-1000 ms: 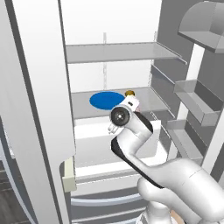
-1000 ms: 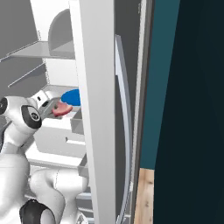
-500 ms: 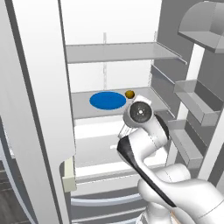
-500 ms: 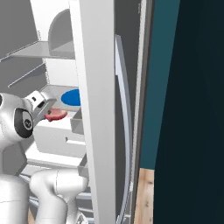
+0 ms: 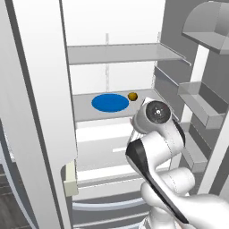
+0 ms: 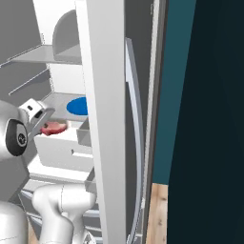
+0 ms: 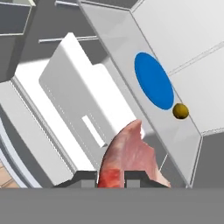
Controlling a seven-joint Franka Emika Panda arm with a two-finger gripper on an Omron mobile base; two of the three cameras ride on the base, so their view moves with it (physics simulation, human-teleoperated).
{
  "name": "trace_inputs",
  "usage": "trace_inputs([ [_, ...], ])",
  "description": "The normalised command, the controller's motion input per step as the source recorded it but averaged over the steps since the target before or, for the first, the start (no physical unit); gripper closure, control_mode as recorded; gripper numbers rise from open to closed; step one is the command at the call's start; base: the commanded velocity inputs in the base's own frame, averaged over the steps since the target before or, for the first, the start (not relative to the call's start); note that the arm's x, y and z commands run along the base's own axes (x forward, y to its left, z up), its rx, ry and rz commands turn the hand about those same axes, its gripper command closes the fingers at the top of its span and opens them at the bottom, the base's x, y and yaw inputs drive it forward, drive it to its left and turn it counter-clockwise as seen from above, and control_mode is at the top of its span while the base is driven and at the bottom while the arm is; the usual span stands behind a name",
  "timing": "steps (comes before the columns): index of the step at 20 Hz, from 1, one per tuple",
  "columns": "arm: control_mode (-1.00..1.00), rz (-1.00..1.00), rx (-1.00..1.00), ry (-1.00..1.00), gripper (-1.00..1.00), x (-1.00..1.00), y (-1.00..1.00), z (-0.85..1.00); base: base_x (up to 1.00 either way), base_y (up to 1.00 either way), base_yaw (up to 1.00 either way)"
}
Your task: Retrieve the steak from the fridge and place it on the cutting board.
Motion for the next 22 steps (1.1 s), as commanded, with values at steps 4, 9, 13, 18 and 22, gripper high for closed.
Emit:
trace_inputs([
  [4,-1.0,0.03,0.0,0.02,1.0,-0.16,0.0,0.0,0.0,0.0,0.0],
  [9,-1.0,0.0,0.0,0.0,1.0,-0.09,0.0,0.0,0.0,0.0,0.0],
  [13,-1.0,0.0,0.0,0.0,1.0,-0.14,0.0,0.0,0.0,0.0,0.0],
  [18,1.0,0.0,0.0,0.0,1.0,0.0,0.0,0.0,-0.82,0.0,0.0],
  [22,1.0,0.0,0.0,0.0,1.0,0.0,0.0,0.0,-0.96,0.08,0.05],
])
